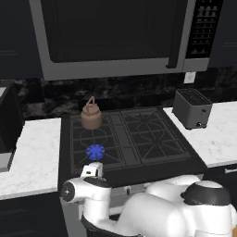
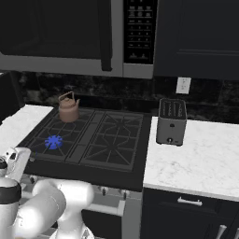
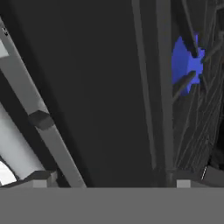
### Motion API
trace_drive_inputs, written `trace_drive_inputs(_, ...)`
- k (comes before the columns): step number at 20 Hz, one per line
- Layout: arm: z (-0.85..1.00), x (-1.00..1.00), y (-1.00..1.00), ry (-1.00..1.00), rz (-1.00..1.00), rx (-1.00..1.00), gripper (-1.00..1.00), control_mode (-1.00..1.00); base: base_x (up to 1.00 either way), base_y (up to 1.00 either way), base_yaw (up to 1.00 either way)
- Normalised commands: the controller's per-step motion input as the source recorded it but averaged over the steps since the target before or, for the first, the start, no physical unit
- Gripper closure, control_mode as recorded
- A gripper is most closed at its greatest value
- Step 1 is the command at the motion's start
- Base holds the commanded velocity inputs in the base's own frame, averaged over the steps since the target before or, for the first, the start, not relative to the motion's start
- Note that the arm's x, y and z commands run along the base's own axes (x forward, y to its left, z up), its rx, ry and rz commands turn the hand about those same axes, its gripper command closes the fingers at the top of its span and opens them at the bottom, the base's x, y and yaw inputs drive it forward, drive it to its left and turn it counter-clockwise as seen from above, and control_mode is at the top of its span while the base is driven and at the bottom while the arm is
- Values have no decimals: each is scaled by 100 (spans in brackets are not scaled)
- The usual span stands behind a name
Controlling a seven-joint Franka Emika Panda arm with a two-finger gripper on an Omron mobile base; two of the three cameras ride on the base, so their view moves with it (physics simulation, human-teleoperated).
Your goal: Turn off the front left burner of the stove.
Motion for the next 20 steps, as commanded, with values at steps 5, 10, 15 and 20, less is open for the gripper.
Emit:
trace_drive_inputs(5,-96,-31,100,-11,17,-24,-100,-100,0,0,0)
trace_drive_inputs(10,-32,-6,73,-6,5,-4,-100,-100,0,0,0)
trace_drive_inputs(15,2,-17,62,-9,0,-4,-100,-100,0,0,0)
trace_drive_inputs(20,9,-41,59,-10,0,-1,-100,-100,0,0,0)
